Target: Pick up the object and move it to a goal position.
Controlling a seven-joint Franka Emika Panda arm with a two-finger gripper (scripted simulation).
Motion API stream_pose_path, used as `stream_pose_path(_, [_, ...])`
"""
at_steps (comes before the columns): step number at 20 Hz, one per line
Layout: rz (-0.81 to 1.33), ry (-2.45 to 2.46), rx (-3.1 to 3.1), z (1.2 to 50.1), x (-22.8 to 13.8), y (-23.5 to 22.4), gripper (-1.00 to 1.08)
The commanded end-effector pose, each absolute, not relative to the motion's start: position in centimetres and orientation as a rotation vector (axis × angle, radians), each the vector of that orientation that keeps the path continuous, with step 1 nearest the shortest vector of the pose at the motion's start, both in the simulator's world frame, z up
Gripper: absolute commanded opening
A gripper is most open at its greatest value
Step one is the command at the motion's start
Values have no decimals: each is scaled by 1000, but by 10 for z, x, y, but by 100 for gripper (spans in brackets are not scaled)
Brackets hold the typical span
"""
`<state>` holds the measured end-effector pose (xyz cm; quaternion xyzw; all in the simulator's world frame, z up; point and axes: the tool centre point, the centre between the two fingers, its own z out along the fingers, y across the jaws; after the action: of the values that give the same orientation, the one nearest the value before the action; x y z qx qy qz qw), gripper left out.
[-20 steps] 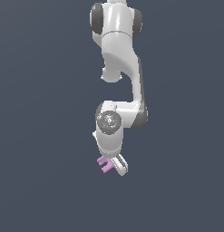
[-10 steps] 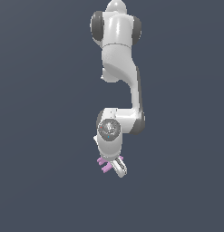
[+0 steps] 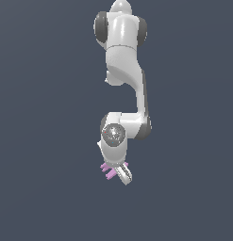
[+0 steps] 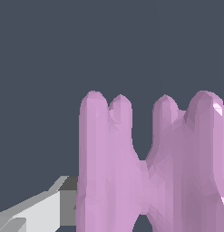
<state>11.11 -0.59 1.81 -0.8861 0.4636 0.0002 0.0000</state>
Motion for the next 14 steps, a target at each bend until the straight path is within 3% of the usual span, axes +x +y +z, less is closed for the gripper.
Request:
stream_pose_path(1, [0,1456,-2784,18,111,-6,-100])
stream_pose_path(14, [0,1456,-2784,33,97,-4,-100])
